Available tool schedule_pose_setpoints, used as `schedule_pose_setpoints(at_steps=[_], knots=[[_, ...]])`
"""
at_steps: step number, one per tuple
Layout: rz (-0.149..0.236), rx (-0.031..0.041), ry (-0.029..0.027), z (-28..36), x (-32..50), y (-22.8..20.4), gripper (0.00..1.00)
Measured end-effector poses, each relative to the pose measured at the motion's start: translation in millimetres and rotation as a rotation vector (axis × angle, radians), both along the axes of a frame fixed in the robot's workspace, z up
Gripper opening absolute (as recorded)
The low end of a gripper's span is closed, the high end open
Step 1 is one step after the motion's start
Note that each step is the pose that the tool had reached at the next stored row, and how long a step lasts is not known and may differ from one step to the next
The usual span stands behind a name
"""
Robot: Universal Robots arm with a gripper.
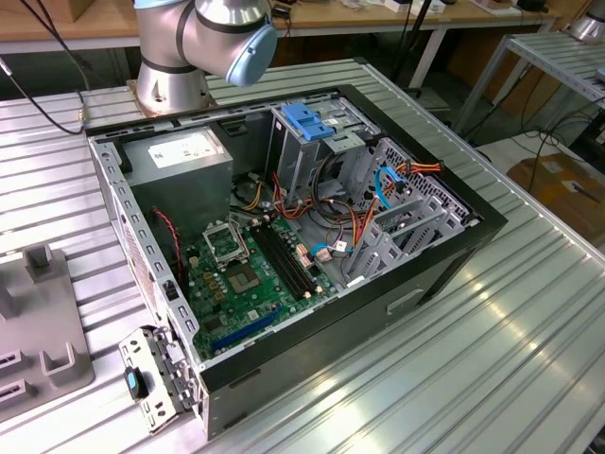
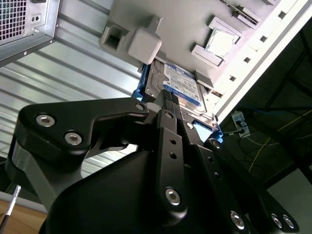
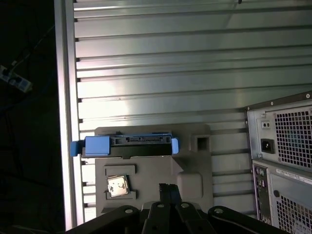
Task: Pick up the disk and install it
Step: 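Reach for the disk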
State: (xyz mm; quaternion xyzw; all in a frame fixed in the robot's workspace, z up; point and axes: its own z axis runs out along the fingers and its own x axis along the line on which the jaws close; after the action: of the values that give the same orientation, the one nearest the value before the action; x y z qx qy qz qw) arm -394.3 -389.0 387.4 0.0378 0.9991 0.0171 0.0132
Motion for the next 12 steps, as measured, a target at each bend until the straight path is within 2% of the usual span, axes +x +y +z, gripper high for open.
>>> schedule_pose_setpoints(at_steps=[5, 12], knots=[[0.0, -0.0004, -0.0002, -0.5, 0.0, 0.4, 0.11], [0.0, -0.0005, -0.0001, -1.4, 0.0, 3.5, 0.11]])
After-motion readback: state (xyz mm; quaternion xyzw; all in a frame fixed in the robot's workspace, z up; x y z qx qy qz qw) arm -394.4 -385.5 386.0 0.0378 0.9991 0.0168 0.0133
